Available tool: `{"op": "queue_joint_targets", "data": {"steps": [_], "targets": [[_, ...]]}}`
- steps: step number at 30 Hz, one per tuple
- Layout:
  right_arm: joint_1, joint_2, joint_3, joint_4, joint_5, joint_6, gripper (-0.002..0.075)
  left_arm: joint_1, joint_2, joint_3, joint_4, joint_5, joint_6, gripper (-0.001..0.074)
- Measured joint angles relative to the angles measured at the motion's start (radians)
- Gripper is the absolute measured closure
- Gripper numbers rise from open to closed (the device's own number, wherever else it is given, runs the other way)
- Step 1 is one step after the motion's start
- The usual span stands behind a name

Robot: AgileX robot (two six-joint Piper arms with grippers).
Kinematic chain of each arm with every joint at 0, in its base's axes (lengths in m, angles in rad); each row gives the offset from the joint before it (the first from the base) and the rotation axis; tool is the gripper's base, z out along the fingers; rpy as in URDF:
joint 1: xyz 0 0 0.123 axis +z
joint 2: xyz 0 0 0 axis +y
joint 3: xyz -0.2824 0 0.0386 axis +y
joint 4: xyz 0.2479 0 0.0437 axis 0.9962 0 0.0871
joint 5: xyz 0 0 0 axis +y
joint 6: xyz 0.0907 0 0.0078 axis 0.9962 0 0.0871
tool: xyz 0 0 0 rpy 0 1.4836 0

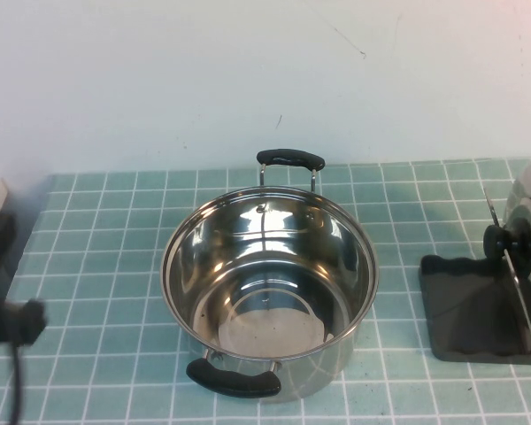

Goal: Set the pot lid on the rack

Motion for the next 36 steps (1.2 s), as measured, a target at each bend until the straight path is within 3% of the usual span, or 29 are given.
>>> {"op": "queue_joint_targets", "data": {"steps": [5,16,33,36], "targets": [[0.000,-0.161,0.103,0.071,0.018,0.000,0.0713,0.000,-0.219,0.122,-0.002,0.109,-0.024,0.0737],[0.000,-0.353,0.351,0.181,0.024,-0.001,0.0727,0.000,-0.602,0.327,-0.012,0.186,-0.025,0.0737],[0.000,-0.353,0.405,0.183,0.031,-0.001,0.0727,0.000,-0.634,0.439,-0.016,0.195,-0.025,0.0737],[0.002,-0.353,0.432,0.127,-0.040,0.056,0.0727,0.000,-0.634,0.451,-0.018,0.195,-0.025,0.0737]]}}
